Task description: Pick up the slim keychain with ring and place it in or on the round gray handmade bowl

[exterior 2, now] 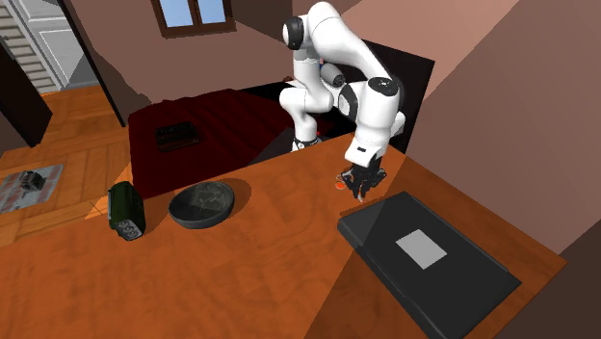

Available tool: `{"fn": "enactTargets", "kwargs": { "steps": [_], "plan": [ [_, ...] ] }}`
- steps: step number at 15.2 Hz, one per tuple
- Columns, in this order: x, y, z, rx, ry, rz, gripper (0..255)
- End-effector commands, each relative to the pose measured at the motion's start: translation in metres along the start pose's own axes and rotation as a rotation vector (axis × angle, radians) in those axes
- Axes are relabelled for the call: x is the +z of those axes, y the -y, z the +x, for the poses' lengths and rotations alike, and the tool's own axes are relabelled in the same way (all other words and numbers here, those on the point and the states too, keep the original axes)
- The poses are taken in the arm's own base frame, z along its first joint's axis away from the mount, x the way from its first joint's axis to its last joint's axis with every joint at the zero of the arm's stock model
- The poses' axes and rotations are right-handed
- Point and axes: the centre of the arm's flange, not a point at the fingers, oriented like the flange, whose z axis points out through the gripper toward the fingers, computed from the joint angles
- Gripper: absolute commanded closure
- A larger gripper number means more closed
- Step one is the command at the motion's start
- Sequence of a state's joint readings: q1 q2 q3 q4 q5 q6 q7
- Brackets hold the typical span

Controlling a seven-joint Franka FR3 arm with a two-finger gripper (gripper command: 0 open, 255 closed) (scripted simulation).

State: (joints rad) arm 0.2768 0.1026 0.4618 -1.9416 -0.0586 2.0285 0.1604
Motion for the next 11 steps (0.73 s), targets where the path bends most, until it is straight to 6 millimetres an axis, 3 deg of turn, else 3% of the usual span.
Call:
{"fn": "enactTargets", "kwargs": {
  "steps": [1, 11],
  "plan": [
    [-0.01, 0.0, 0.0, 0.0, 0.001, 0.0, 255],
    [-0.063, 0.0, 0.0, 0.0, 0.001, 0.0, 255]
  ]
}}
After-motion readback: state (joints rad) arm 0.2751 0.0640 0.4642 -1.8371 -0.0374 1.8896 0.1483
